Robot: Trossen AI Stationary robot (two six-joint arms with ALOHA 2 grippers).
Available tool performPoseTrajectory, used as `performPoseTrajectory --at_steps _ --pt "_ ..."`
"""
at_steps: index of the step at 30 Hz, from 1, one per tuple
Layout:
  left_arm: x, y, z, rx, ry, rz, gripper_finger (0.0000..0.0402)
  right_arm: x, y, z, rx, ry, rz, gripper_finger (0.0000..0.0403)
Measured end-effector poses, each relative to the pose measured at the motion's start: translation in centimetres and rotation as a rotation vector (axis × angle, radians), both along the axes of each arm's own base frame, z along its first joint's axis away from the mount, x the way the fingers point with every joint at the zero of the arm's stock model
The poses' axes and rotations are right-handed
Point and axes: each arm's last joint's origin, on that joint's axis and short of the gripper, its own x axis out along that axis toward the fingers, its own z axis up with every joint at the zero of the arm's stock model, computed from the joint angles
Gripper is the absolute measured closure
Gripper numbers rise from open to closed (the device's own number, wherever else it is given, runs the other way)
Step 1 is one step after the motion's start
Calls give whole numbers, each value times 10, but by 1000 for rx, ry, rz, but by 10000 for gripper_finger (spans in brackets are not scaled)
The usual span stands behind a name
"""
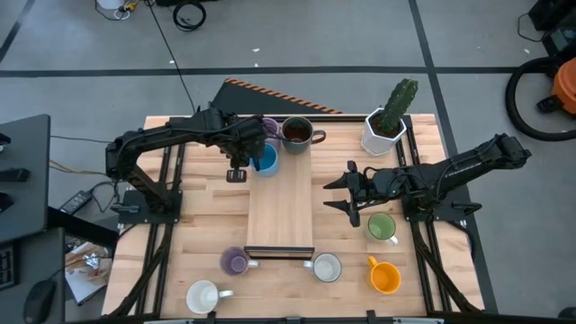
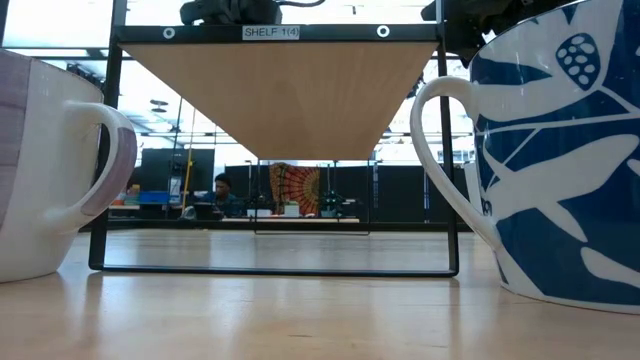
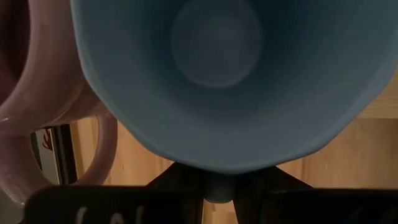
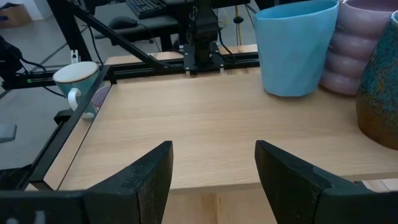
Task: Place coffee mugs
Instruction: Put the blue mug on the shelf
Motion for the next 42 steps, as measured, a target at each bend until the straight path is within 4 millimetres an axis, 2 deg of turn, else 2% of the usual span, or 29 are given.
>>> performPoseTrajectory --at_steps 7,19,34,37,42 --pt "0 0 0 0 -3 2 337 0 0 0 -1 0 1 170" --pt "1 0 1 13 -15 27 284 0 0 0 -1 0 1 170" --pt "2 0 1 11 -37 81 282 0 0 0 -2 1 2 170" --pt "2 0 7 14 -52 79 270 0 0 0 -2 1 2 170" --pt "3 -6 28 27 -107 58 226 0 0 0 -16 4 14 170"
